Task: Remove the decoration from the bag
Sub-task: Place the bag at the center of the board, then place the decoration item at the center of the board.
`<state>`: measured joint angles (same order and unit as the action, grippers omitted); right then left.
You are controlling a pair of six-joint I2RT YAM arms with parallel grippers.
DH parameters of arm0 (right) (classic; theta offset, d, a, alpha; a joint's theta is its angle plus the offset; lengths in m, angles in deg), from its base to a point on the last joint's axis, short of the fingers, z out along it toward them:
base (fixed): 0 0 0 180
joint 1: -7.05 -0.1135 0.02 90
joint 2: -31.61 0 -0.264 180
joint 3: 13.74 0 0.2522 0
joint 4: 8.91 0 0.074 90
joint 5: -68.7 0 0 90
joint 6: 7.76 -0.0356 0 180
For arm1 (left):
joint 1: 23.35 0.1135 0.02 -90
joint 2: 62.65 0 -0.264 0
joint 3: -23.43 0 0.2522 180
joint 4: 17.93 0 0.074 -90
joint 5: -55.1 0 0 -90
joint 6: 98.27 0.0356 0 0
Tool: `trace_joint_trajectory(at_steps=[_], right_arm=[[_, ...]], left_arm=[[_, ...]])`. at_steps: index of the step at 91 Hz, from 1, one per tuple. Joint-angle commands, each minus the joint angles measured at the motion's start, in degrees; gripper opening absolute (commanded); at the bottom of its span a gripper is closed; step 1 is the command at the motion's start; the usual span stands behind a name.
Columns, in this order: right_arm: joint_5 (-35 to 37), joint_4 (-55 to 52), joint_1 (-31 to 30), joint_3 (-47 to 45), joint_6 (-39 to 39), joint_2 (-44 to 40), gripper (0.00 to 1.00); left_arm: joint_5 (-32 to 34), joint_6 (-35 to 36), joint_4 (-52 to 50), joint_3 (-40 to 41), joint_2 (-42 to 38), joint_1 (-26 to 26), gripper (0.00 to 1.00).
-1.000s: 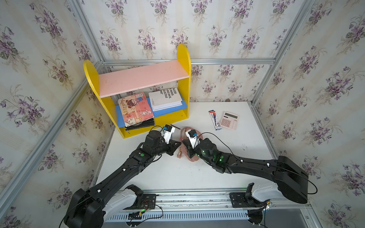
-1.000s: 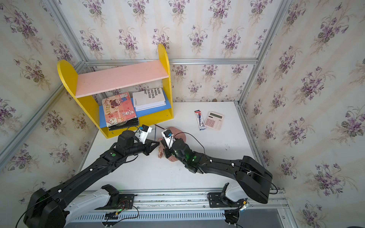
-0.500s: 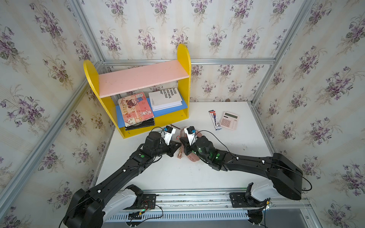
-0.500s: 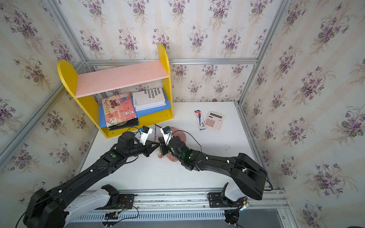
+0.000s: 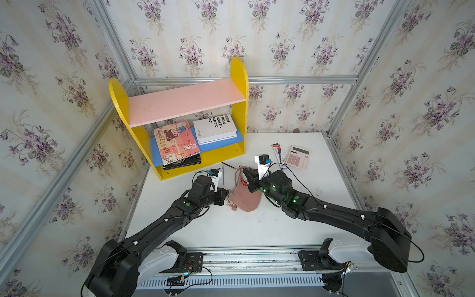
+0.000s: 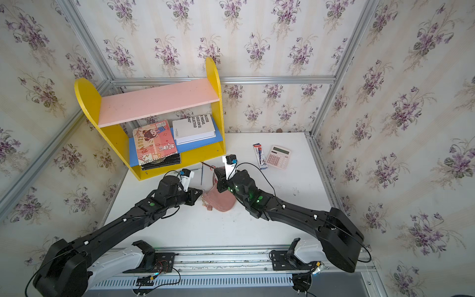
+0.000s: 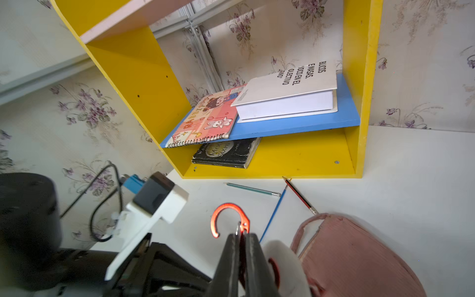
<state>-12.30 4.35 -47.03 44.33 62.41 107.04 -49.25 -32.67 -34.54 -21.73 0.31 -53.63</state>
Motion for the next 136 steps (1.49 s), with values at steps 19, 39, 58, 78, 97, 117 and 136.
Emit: trace_joint_trajectory(at_steps=[19,39,58,78,97,117,136], right_arm=[[-2.25,9.46,0.13,-7.09,-3.5,-5.72,0.08],[-3.65,14.18,0.2,-10.6,-1.53,-6.79,0.09],[-4.08,16.96,0.19,-11.74,0.92,-6.54,0.09],[-4.1,18.87,0.2,-12.15,1.73,-6.18,0.09],[-4.92,19.03,0.16,-12.15,1.93,-6.23,0.09],[-5.47,19.31,0.17,-12.14,1.64,-6.01,0.09],[-6.54,19.33,0.17,-12.32,1.33,-6.1,0.09]], left_arm=[[0.89,-4.35,-4.59,-4.55,1.11,1.63,0.29],[-2.81,-4.84,-15.65,-11.94,-3.98,1.61,0.42],[-11.38,-12.6,-14.69,-18.64,-5.95,0.31,0.47],[-16.87,-21.84,-6.94,-20.55,-4.09,-2.55,0.47],[-19.04,-27.43,1.79,-18.5,-3.51,-3.19,0.46],[-19.63,-27.92,4.54,-18.21,-1.29,-3.73,0.36],[-18.86,-25.5,3.73,-19.02,-0.73,-3.69,0.26]])
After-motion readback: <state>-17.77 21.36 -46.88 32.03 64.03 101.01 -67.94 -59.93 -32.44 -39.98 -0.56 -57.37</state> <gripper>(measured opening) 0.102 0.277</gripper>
